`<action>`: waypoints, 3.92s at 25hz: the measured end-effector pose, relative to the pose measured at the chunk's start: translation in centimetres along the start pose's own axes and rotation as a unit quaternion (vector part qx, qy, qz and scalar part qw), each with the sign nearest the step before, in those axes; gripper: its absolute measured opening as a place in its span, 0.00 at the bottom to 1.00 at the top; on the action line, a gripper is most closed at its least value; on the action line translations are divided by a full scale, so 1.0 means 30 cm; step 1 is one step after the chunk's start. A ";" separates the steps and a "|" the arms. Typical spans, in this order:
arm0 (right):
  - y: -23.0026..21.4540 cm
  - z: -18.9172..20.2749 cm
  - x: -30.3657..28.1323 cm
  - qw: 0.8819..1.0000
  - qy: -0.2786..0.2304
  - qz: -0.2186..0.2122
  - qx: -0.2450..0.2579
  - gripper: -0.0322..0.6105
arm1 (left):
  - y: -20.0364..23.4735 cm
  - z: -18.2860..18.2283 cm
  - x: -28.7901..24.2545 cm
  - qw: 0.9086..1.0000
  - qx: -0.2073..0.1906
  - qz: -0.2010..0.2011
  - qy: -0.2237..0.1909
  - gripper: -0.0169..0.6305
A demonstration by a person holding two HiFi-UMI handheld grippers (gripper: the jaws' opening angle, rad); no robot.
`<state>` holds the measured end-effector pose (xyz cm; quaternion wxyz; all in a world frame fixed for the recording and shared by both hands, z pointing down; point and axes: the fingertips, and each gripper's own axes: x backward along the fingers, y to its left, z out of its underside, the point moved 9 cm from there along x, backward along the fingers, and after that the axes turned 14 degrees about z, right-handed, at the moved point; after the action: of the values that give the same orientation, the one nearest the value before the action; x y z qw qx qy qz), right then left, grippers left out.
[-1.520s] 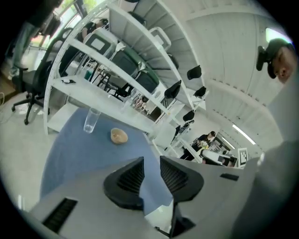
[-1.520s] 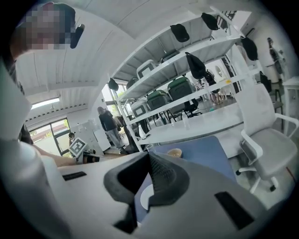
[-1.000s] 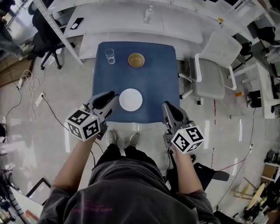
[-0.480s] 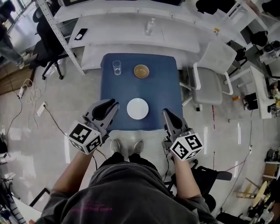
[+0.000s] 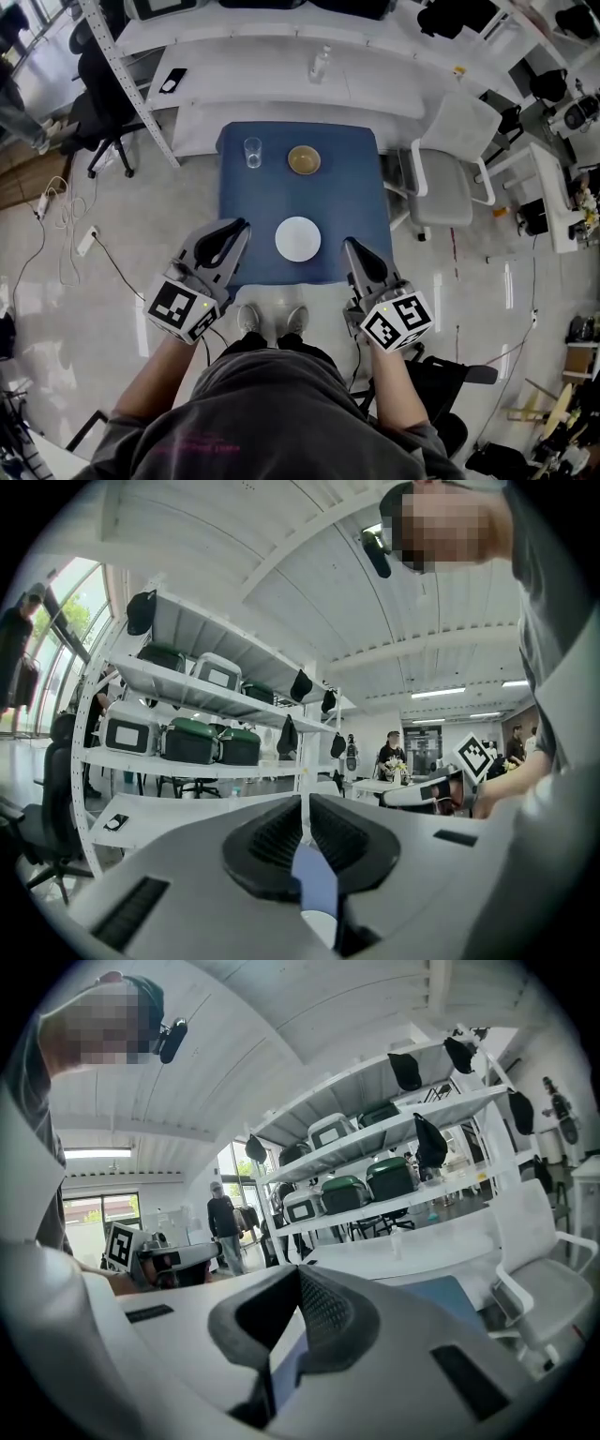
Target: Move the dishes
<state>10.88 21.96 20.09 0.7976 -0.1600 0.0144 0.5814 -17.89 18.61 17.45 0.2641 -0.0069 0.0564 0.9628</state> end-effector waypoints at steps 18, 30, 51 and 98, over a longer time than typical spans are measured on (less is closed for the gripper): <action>0.069 -0.022 -0.051 0.999 -0.006 0.014 0.031 0.05 | 0.057 0.025 0.013 1.000 -0.012 -0.008 0.007 0.03; 0.183 -0.004 -0.109 0.998 -0.011 0.048 0.043 0.11 | 0.166 0.039 0.082 1.000 -0.013 0.017 0.009 0.03; 0.065 -0.002 -0.324 0.997 -0.001 0.068 0.030 0.22 | 0.274 0.079 -0.010 1.000 -0.004 0.016 0.026 0.03; -0.736 0.689 -1.458 0.954 0.297 0.040 0.020 0.22 | 0.586 0.482 -0.538 0.971 0.122 -0.139 0.154 0.03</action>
<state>13.94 -18.81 54.11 0.7364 -0.3085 0.2692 0.5385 -12.72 -2.98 34.37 0.3819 -0.1305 0.2119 0.8900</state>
